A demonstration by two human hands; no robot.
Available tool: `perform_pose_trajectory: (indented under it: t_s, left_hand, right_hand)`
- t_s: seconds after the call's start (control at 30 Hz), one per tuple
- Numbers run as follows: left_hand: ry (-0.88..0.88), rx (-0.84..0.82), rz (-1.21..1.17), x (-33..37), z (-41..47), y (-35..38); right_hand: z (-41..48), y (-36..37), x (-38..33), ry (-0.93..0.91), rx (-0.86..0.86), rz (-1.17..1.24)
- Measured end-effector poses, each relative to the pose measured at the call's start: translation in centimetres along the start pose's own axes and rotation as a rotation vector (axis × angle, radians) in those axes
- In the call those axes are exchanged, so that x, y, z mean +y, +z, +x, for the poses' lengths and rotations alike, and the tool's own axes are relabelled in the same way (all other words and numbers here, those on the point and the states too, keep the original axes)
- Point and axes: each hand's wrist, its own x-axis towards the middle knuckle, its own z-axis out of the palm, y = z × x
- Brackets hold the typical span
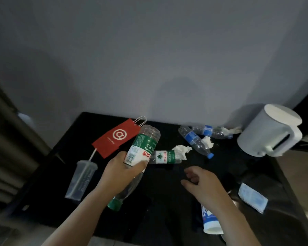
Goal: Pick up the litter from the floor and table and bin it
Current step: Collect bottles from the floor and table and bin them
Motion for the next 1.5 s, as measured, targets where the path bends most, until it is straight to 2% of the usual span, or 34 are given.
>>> perform_pose_trajectory:
  t_s: [0.37, 0.67, 0.93, 1.13, 1.3, 1.43, 1.5]
  left_hand:
    - [0.106, -0.336, -0.019, 1.3, 3.1, 4.2]
    - [0.124, -0.555, -0.041, 0.5, 4.6, 6.1]
    - [0.135, -0.592, 0.024, 0.4, 4.8, 8.0]
    - [0.124, -0.596, 0.075, 0.6, 4.8, 9.3]
    - [0.073, -0.593, 0.098, 0.4, 4.3, 10.5]
    - [0.052, -0.569, 0.104, 0.2, 4.1, 11.1]
    - [0.044, -0.56, 0.106, 0.1, 4.0, 11.1]
  right_hand:
    - [-3.4, -0.3, 3.4, 0.266, 0.203, 0.034]
    - [-5.2, 1.6, 5.4, 0.462, 0.267, -0.015]
    - [-4.6, 2.5, 9.4, 0.618, 0.236, -0.087]
    - [-4.7, 2.9, 11.8, 0.651, 0.26, -0.013]
    - [-3.2, 4.7, 12.4, 0.663, 0.201, -0.149]
    - [-1.9, 6.5, 13.4, 0.676, 0.157, 0.007]
    - [-1.5, 7.1, 13.9, 0.697, 0.153, 0.011]
